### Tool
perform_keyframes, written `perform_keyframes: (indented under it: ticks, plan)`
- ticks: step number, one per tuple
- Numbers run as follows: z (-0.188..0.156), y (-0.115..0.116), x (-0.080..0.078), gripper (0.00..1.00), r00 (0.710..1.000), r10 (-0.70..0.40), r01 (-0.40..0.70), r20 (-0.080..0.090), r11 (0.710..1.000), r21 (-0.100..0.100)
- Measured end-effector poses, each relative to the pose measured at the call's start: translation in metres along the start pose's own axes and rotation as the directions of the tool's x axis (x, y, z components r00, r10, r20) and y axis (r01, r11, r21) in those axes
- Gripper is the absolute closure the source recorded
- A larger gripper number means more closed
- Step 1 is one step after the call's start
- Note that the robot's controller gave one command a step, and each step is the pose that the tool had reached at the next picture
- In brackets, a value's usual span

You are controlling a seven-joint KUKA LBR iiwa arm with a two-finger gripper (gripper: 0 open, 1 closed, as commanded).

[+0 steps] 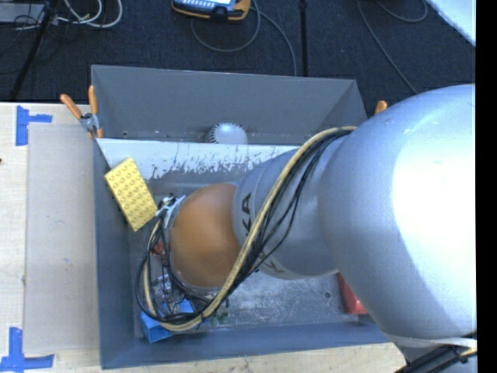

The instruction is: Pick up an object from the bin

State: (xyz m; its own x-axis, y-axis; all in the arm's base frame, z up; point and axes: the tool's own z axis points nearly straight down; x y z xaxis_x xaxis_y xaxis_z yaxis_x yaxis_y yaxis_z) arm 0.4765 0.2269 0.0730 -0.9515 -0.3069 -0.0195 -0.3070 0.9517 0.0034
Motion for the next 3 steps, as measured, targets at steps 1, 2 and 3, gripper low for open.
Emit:
perform_keyframes:
  ticks: [1,2,3]
  plan:
    - [0.0,0.0,0.0,1.0,1.0,0.0,0.0,0.0,1.0,0.0]
    - [-0.005,0.0,0.002,1.0,1.0,0.0,0.0,-0.006,1.0,0.001]
    - [-0.022,0.0,0.002,1.0,1.0,0.001,-0.001,-0.007,1.0,0.001]
